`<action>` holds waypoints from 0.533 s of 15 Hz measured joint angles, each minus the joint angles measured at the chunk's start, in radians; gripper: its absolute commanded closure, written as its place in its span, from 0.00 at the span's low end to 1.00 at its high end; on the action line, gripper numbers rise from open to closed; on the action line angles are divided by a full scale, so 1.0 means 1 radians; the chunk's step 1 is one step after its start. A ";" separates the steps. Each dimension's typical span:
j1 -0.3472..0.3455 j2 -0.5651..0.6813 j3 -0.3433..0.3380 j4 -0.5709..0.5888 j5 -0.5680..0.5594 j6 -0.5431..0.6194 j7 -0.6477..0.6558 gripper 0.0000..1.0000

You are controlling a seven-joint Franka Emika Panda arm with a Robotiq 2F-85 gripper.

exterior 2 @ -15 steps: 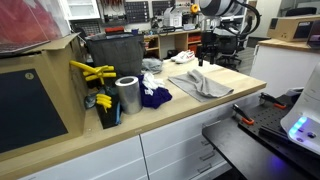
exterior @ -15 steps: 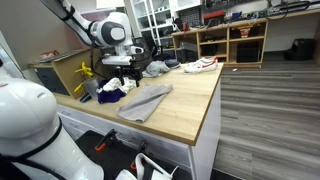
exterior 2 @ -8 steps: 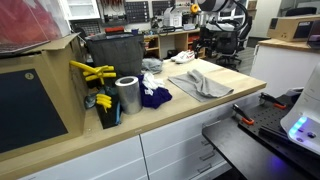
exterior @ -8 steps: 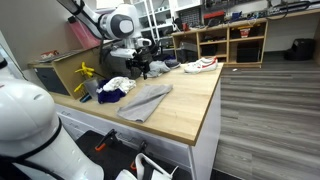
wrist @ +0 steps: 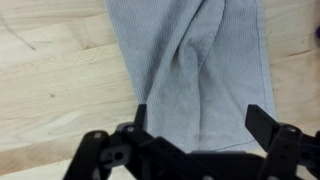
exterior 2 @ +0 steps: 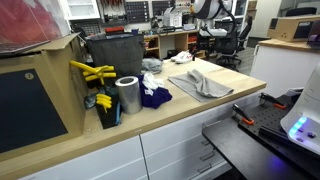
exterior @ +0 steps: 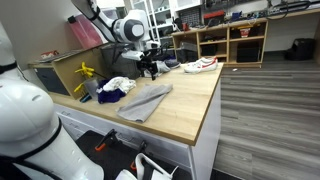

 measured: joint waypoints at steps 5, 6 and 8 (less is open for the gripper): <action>0.000 0.001 0.001 -0.002 0.000 0.000 0.002 0.00; 0.000 0.003 -0.005 -0.004 -0.005 0.002 0.013 0.00; -0.003 0.010 -0.019 -0.006 -0.007 0.006 0.045 0.00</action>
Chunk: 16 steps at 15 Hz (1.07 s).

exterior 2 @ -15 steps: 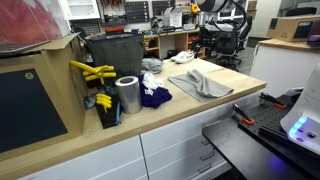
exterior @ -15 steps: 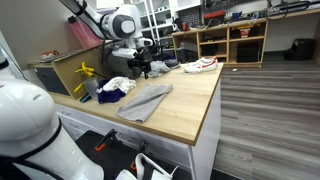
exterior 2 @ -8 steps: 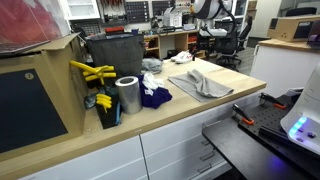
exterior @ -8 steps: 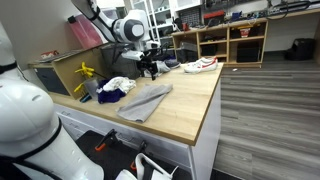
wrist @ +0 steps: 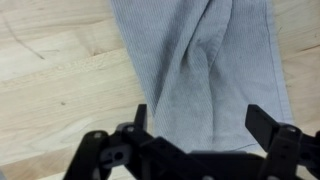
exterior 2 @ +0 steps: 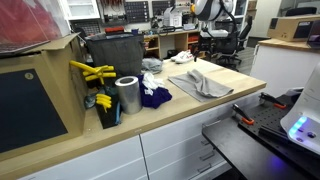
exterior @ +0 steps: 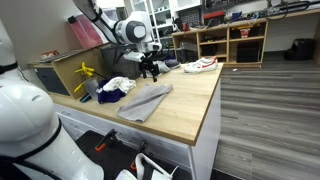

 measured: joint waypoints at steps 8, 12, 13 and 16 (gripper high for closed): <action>0.042 0.093 -0.006 0.069 -0.011 0.061 0.211 0.00; 0.081 0.198 -0.008 0.186 -0.040 0.061 0.285 0.00; 0.086 0.227 -0.011 0.217 -0.042 0.061 0.287 0.00; 0.095 0.313 -0.025 0.304 -0.053 0.060 0.287 0.00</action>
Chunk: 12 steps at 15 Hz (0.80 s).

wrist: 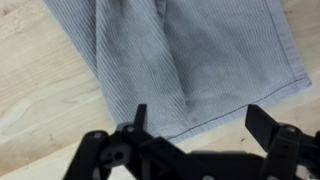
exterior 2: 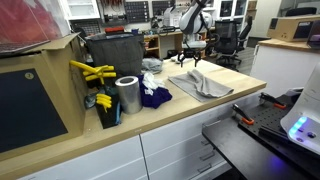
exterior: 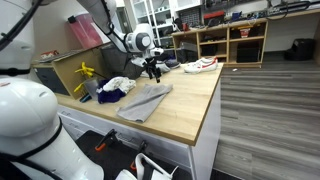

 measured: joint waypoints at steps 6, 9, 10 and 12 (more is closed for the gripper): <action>0.018 0.132 -0.025 0.120 -0.020 -0.017 0.000 0.39; 0.031 0.165 -0.029 0.159 -0.020 -0.038 0.000 0.62; 0.034 0.171 -0.030 0.169 -0.020 -0.044 0.000 0.71; 0.038 0.177 -0.033 0.188 -0.020 -0.058 0.000 0.86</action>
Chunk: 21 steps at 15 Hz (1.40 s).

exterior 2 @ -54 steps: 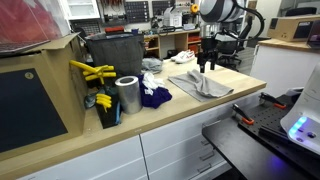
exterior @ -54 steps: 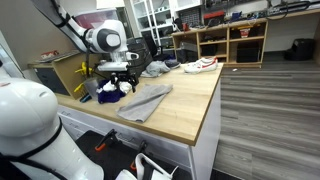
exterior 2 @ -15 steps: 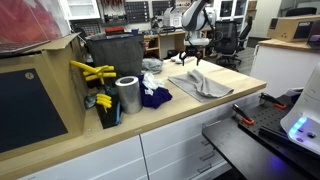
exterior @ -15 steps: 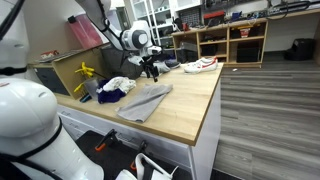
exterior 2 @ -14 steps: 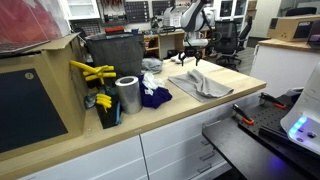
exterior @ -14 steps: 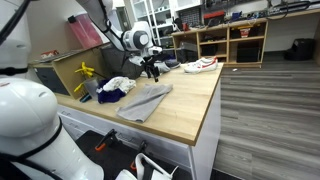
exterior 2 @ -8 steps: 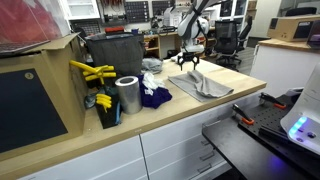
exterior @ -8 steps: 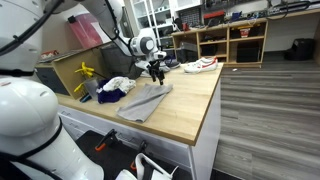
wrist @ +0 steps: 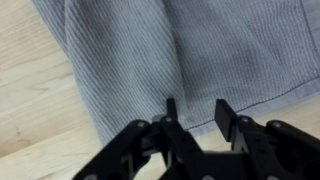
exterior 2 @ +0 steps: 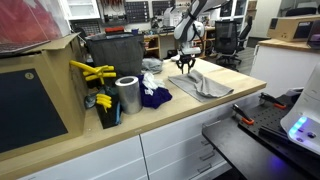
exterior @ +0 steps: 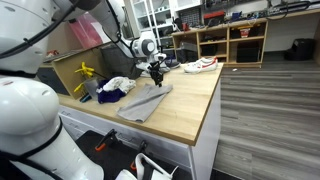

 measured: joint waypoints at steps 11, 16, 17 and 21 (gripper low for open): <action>0.004 0.006 -0.013 0.060 -0.086 -0.197 0.000 0.55; 0.015 0.052 -0.018 0.076 -0.140 -0.196 0.000 0.86; 0.019 0.060 -0.019 0.082 -0.148 -0.192 0.000 0.93; 0.040 0.061 -0.025 0.101 -0.162 -0.192 0.000 1.00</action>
